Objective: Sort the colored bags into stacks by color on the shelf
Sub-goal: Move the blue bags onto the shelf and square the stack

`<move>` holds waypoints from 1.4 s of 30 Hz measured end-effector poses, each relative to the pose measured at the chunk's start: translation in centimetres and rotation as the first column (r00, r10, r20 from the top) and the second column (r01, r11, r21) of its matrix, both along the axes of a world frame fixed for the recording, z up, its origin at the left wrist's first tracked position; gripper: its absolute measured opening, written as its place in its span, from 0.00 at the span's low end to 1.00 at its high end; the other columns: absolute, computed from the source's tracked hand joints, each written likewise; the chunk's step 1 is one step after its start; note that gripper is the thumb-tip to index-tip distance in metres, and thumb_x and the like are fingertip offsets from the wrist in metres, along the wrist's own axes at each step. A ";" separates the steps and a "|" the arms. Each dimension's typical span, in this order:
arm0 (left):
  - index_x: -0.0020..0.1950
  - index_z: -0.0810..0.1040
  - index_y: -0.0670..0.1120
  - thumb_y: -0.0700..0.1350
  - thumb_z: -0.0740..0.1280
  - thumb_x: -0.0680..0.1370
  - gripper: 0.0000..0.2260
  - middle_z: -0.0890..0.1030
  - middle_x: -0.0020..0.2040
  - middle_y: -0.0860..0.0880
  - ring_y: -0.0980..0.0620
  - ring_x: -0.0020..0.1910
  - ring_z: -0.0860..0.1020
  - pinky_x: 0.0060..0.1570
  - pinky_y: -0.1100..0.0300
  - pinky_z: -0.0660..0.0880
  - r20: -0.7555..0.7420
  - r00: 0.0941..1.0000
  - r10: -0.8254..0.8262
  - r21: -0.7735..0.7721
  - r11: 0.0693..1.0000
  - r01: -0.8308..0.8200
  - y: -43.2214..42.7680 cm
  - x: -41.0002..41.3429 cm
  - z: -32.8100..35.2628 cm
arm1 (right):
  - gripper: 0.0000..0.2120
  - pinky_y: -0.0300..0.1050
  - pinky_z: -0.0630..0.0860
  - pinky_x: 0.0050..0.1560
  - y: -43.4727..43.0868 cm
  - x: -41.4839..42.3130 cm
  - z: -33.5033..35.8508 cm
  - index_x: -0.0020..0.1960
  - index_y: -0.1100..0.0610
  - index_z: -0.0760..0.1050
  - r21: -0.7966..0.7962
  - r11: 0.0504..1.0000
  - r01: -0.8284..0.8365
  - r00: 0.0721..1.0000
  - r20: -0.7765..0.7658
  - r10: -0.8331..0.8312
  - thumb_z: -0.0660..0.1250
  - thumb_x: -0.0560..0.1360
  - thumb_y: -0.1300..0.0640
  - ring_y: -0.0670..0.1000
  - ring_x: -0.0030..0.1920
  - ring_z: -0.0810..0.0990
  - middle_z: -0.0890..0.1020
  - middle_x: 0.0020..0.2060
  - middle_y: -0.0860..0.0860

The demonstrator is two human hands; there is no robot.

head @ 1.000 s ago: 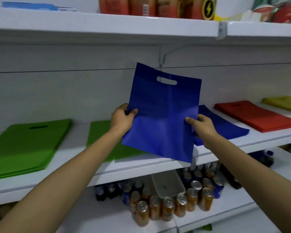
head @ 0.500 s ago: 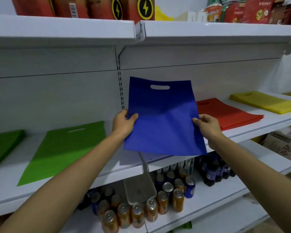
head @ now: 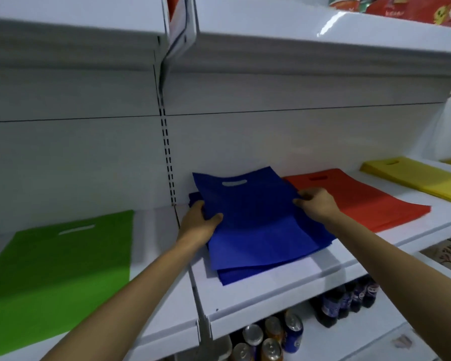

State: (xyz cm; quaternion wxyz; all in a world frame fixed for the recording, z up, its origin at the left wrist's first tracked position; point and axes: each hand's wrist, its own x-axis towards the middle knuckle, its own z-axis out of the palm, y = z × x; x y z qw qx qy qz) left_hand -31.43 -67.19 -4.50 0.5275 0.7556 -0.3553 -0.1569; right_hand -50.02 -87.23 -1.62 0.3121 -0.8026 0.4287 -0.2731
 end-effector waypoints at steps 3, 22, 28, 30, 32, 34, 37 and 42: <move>0.71 0.64 0.46 0.45 0.70 0.76 0.26 0.72 0.59 0.52 0.53 0.55 0.72 0.54 0.62 0.70 -0.001 1.000 0.020 0.046 0.999 -0.020 -0.2 0.5 -0.7 | 0.10 0.52 0.76 0.47 -1.8 1.3 -0.7 0.52 0.64 0.81 -0.050 0.998 -0.047 0.994 -0.103 0.042 0.66 0.77 0.58 0.59 0.47 0.80 0.83 0.48 0.61; 0.65 0.74 0.52 0.63 0.67 0.72 0.25 0.81 0.58 0.48 0.47 0.52 0.82 0.50 0.48 0.80 -0.592 0.784 0.186 -0.152 0.930 -0.335 -2.6 -0.8 -2.5 | 0.29 0.50 0.57 0.74 -6.2 0.9 -3.2 0.78 0.61 0.51 0.524 0.720 -0.455 0.864 0.457 0.212 0.56 0.82 0.50 0.59 0.75 0.58 0.59 0.75 0.60; 0.50 0.77 0.45 0.61 0.62 0.75 0.19 0.83 0.53 0.46 0.41 0.53 0.81 0.57 0.47 0.76 -0.508 0.825 0.249 -0.125 0.926 -0.356 -3.3 -1.8 -2.4 | 0.09 0.39 0.72 0.53 -5.6 0.9 -4.5 0.58 0.51 0.72 0.541 0.678 -0.498 0.849 0.465 0.253 0.55 0.82 0.51 0.44 0.47 0.78 0.80 0.47 0.45; 0.49 0.77 0.46 0.63 0.62 0.72 0.21 0.82 0.51 0.47 0.44 0.51 0.80 0.57 0.50 0.75 -0.461 0.839 0.288 -0.086 0.927 -0.365 -3.3 -1.4 -2.9 | 0.08 0.40 0.73 0.44 -5.9 0.9 -4.7 0.46 0.51 0.74 0.531 0.679 -0.508 0.844 0.466 0.267 0.59 0.81 0.51 0.45 0.40 0.78 0.80 0.38 0.43; 0.53 0.75 0.51 0.63 0.63 0.72 0.19 0.80 0.54 0.50 0.48 0.54 0.78 0.61 0.49 0.72 -0.435 0.838 0.329 -0.050 0.920 -0.388 -3.2 -1.8 -2.5 | 0.09 0.43 0.74 0.50 -6.4 0.8 -4.7 0.53 0.53 0.75 0.518 0.688 -0.508 0.847 0.446 0.289 0.64 0.79 0.48 0.49 0.49 0.79 0.80 0.48 0.46; 0.72 0.67 0.50 0.59 0.64 0.77 0.26 0.72 0.69 0.50 0.47 0.65 0.72 0.68 0.53 0.66 -0.365 0.856 0.367 -0.025 0.915 -0.403 -2.9 -2.6 -1.6 | 0.25 0.43 0.69 0.60 -6.7 0.6 -3.9 0.69 0.54 0.69 0.430 0.766 -0.478 0.873 0.326 0.362 0.66 0.77 0.45 0.51 0.64 0.73 0.74 0.63 0.48; 0.77 0.57 0.45 0.52 0.63 0.80 0.29 0.62 0.76 0.48 0.49 0.73 0.64 0.65 0.64 0.59 -0.090 0.907 0.412 0.082 0.910 -0.406 -1.9 -3.4 -0.2 | 0.33 0.43 0.64 0.66 -5.9 1.2 -2.0 0.75 0.52 0.62 0.128 0.840 -0.527 0.850 0.074 0.522 0.68 0.75 0.43 0.50 0.71 0.66 0.66 0.72 0.48; 0.77 0.58 0.43 0.50 0.67 0.78 0.31 0.65 0.74 0.42 0.44 0.72 0.65 0.68 0.56 0.64 0.573 0.781 0.249 0.341 0.794 -0.504 2.8 -4.3 2.9 | 0.36 0.39 0.64 0.64 -1.5 4.4 0.6 0.76 0.49 0.58 0.000 0.674 -0.739 0.661 -0.194 0.725 0.68 0.74 0.43 0.51 0.71 0.66 0.65 0.73 0.48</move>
